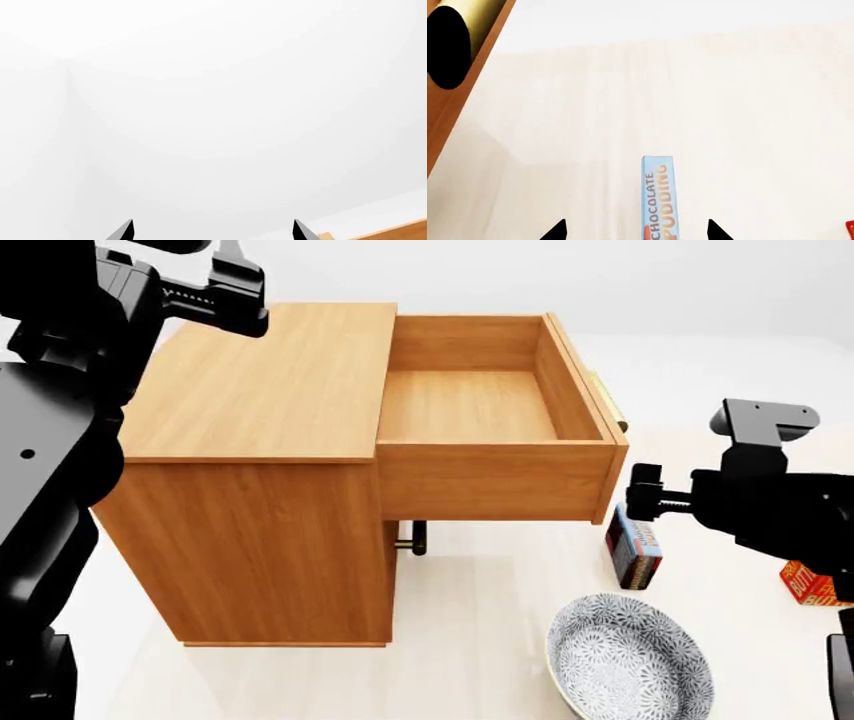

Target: Put the chocolate pudding in the top drawer of the cabinet and close it.

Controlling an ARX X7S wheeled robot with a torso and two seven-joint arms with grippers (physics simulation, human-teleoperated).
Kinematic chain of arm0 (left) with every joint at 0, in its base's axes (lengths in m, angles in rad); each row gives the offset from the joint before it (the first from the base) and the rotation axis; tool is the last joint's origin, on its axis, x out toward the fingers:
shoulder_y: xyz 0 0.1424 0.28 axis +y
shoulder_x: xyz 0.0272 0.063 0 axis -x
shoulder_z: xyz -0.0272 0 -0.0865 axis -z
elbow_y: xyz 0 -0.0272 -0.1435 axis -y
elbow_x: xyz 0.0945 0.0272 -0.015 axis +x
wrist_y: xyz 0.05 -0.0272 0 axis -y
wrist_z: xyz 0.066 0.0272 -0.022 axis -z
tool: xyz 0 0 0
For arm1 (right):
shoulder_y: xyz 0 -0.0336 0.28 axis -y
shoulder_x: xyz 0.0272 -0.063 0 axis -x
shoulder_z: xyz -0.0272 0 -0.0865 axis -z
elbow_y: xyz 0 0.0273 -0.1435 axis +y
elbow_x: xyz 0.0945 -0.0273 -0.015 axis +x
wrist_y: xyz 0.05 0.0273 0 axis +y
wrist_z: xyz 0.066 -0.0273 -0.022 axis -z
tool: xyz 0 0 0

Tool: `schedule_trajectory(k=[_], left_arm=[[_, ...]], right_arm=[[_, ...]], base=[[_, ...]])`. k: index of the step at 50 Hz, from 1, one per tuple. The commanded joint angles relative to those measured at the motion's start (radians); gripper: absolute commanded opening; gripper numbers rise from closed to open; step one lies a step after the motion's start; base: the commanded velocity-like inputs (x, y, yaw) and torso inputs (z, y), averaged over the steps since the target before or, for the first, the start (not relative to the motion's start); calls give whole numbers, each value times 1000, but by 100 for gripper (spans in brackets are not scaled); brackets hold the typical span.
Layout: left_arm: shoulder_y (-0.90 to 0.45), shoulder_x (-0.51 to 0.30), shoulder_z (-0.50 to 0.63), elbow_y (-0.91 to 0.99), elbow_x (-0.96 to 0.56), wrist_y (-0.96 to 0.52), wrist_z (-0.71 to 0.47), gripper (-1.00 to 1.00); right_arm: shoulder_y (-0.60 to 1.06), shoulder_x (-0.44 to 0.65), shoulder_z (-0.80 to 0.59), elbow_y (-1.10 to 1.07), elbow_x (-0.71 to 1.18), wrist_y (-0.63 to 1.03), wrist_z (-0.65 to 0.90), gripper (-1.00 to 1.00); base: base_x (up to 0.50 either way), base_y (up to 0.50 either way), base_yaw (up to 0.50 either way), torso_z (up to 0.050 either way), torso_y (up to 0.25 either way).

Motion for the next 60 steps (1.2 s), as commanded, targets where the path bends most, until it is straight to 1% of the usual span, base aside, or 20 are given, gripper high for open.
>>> schedule_trajectory(k=[1,12,46,54,60], left_arm=[[1,-1,1,0,1,5,-4,100],[0,-6,9,-1,4,13,-2,100],[-1,-9,10,-2,-6,11,-4,100],[0,-6,4,-2,-10,12,-8,100],[0,-8,7,-2,-9,13,-9,100]], right_arm=[[6,-11,-23,44,-18,-26,-16,100],[-2,-8,-22,40,-15,-26,-15,100],[-11,4,-18,30,-7,-27,-14,100],[-6,-5,-28,61,-20,-53,-23,100],[9,-24,-46,133,-46,-105,-46,100]], base=[[0,0,0,0,0],[0,0,0,0,-16],[0,0,0,0,-113],[0,0,0,0,-35],[0,0,0,0,0]])
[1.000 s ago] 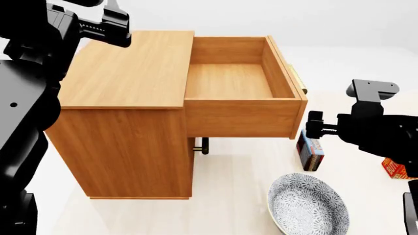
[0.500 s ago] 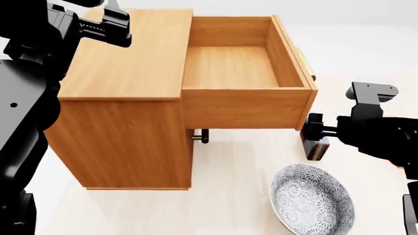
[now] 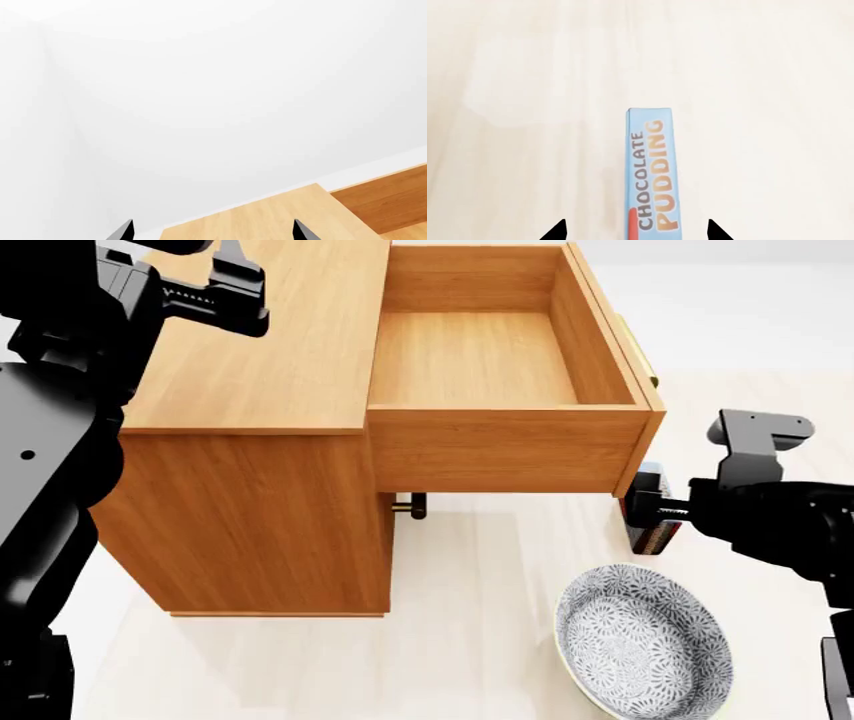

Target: Put the chocolate pudding in the top drawer of the cabinet and close it.

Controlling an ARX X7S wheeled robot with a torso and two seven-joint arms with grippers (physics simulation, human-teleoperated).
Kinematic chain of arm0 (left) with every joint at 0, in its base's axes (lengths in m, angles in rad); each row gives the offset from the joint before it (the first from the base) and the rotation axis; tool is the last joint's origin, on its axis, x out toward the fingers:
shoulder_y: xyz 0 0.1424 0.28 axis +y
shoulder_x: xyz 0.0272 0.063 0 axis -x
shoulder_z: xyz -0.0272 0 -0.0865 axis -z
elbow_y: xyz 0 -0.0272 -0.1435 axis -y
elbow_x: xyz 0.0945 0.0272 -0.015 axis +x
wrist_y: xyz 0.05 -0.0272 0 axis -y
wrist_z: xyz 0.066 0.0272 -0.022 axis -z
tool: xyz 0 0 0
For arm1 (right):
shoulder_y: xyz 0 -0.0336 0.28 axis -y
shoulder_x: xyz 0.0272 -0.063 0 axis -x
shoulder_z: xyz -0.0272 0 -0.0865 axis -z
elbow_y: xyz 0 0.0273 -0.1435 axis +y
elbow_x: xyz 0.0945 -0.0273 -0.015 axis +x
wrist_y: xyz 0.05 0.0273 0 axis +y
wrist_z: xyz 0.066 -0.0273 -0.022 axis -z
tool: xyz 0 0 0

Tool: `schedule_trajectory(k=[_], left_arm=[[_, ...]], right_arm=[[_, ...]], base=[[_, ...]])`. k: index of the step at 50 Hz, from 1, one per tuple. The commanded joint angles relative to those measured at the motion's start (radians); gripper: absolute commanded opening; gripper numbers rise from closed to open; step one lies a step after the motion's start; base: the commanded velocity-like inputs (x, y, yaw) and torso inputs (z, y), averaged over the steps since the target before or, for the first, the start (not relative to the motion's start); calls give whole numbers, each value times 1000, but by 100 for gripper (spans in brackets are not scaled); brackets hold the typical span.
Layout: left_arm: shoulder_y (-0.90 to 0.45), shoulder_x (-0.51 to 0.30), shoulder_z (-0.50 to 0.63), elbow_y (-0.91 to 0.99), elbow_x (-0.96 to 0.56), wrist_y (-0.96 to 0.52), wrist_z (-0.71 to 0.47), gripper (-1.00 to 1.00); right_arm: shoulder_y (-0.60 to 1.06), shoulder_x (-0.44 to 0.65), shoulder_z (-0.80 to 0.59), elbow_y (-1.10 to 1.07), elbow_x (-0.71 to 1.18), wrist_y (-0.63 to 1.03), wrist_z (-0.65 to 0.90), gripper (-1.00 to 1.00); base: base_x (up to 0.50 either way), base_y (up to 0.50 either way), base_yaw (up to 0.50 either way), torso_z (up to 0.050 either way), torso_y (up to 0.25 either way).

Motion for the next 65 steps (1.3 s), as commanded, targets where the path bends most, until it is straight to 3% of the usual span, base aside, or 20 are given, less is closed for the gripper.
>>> schedule_trajectory(k=[1,32,57,58,65], left_arm=[[0,-1,1,0,-1,1,-3,100],[-7,-6,10,2,-2,-18,-14,100],[-9,-8,13,2,-5,-21,-18,100],[-9,-9,13,2,-5,-22,-18,100],[-9,-9,13,2,-8,-23,-19,100]], right_arm=[[17,-22,-22,85,-31,-64,-26,100],[43,-114,-58,477,-125,-345,-107,100],[39,-113,-63,531,-137,-382,-139,100],[35,-110,-64,522,-137,-377,-137,-100],[27,-108,-62,492,-133,-362,-126,-100]], base=[[0,0,0,0,0],[0,0,0,0,0],[0,0,0,0,0],[0,0,0,0,0],[0,0,0,0,0]])
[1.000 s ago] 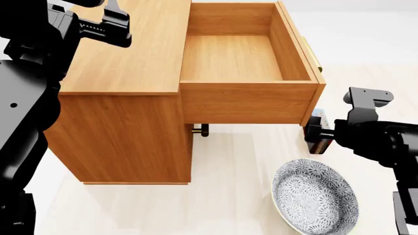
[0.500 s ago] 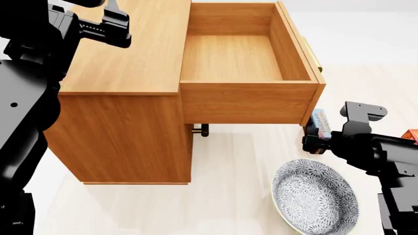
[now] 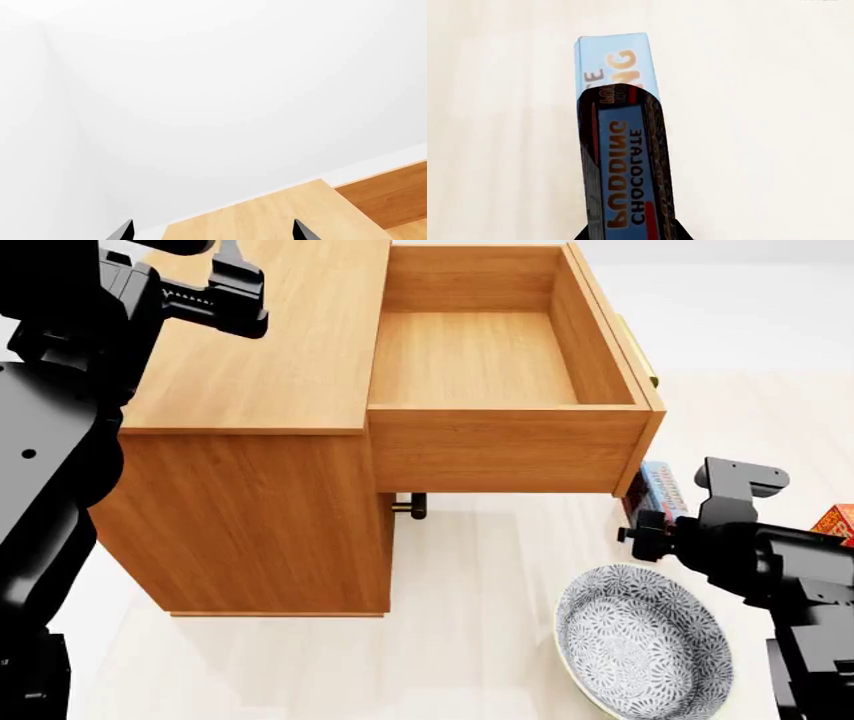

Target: Put the chocolate pudding in the top drawer of the cabinet and close it.

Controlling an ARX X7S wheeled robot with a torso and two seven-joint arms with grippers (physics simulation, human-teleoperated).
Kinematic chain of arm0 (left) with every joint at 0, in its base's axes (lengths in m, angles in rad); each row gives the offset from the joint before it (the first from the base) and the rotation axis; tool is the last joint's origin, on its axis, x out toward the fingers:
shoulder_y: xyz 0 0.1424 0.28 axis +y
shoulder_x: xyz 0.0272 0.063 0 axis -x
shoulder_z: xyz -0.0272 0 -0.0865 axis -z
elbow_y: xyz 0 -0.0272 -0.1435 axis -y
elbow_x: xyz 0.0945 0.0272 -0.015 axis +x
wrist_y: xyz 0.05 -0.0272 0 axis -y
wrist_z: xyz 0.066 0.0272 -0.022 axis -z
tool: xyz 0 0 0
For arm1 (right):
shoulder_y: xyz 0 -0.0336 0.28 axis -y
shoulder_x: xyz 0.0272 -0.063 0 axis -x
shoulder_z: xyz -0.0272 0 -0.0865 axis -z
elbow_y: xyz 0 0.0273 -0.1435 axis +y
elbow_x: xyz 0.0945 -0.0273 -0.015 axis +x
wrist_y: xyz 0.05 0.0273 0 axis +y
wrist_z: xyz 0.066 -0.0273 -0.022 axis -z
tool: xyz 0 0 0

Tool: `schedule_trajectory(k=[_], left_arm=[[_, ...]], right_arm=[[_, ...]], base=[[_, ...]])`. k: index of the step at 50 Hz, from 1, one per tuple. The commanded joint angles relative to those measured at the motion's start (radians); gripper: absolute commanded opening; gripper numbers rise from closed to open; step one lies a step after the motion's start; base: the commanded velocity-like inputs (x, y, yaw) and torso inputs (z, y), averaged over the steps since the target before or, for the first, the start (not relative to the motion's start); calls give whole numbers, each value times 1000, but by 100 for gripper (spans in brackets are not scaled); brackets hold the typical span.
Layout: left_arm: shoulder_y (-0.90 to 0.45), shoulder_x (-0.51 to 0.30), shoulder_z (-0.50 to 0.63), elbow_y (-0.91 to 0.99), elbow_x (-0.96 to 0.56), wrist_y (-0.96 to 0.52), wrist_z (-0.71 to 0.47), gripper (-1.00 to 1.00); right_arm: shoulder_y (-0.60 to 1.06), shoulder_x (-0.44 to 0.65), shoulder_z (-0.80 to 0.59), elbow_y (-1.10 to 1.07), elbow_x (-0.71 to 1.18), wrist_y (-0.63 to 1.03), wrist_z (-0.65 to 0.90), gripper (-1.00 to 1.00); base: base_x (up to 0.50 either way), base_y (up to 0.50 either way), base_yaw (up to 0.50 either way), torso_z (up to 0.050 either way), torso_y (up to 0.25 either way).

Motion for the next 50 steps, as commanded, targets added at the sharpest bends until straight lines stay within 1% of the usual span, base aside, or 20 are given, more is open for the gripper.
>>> schedule_trajectory(k=[1,15,26,35,50], left_arm=[[-1,-1,0,0,-2,-2,-2,100],[0,-2,1,-1,-3,4,-4,100],[1,-2,-1,-2,-8,10,-2,100],[3,-2,-2,-3,-11,15,-2,100],[6,0,-8,-5,-18,26,0,100]], right_arm=[[-11,3,-3,-20,-3,9,3,-100],[-24,11,6,-79,8,45,30,-100],[-69,92,61,-304,64,177,132,-100],[-106,143,110,-443,105,252,203,-100],[-160,224,245,-679,185,356,365,-100]], base=[[0,0,0,0,0],[0,0,0,0,0],[0,0,0,0,0],[0,0,0,0,0],[0,0,0,0,0]])
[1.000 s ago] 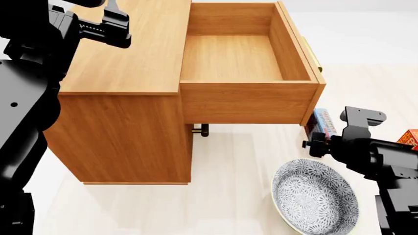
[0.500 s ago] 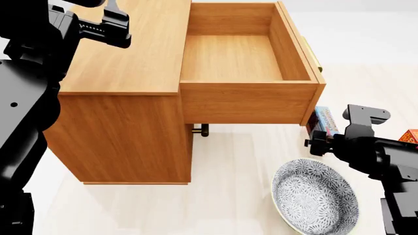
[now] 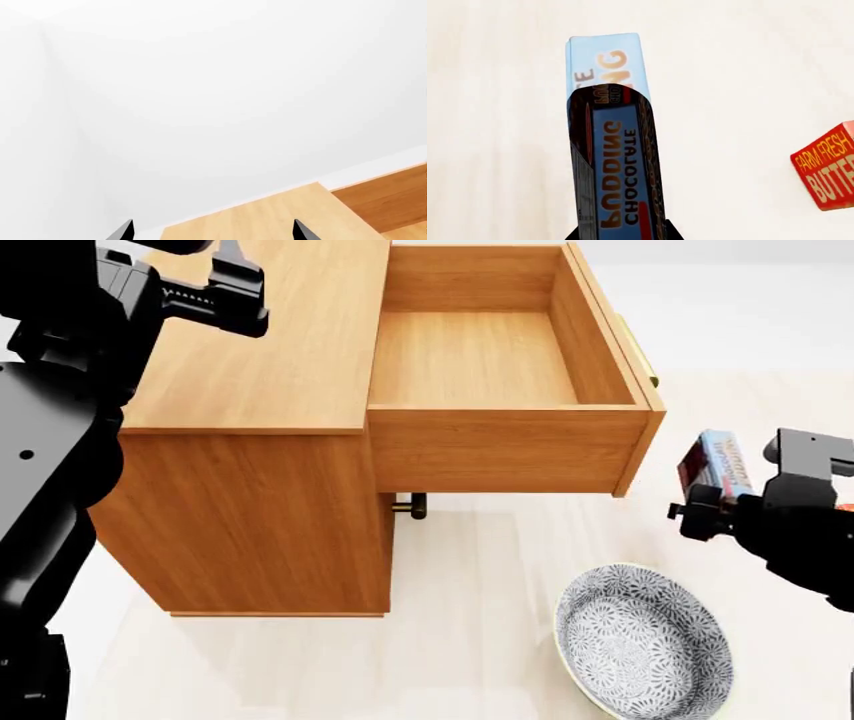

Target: Put the chocolate pudding in the top drawer of the cabinet and close it.

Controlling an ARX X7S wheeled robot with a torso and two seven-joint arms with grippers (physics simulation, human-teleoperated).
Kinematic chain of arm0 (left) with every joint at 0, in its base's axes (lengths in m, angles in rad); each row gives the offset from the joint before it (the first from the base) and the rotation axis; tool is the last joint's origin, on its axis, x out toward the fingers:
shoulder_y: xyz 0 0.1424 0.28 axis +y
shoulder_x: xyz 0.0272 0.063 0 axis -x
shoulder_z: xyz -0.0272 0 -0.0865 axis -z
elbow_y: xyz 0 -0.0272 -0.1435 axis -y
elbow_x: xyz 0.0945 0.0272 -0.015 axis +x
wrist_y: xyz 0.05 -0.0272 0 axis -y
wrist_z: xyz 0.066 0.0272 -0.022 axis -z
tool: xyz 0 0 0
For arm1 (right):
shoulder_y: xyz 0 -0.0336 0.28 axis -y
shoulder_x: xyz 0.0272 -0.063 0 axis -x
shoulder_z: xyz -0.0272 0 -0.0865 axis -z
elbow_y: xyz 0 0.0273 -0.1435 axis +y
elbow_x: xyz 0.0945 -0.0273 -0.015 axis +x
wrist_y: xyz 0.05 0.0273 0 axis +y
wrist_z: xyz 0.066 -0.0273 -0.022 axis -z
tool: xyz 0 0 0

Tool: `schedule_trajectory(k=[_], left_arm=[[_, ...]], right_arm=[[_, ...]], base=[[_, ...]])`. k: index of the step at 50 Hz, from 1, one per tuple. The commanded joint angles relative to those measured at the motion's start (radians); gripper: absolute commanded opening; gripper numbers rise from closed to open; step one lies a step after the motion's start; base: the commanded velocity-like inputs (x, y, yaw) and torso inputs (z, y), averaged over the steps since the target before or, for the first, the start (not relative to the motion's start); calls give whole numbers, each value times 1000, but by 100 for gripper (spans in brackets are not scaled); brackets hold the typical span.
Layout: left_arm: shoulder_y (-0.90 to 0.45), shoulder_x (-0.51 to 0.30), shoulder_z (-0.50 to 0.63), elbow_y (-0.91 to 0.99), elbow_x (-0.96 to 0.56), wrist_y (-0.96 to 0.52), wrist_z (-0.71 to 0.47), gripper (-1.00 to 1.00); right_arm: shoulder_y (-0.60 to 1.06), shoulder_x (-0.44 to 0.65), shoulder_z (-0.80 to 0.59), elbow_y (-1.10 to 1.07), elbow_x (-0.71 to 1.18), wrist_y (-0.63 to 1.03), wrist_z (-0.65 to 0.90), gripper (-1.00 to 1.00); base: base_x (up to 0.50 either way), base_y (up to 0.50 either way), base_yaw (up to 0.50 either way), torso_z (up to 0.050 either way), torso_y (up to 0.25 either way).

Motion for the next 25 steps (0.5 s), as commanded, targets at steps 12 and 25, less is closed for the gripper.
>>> schedule_trajectory(k=[12,25], left_arm=[[4,1,-7,-4,-12,17,6,100],[5,0,-7,-5,-16,21,7,100]], right_arm=[[11,100,123,-332,98,173,152,-100],[164,109,76,-363,100,247,152,-100]], base=[[0,0,0,0,0],[0,0,0,0,0]])
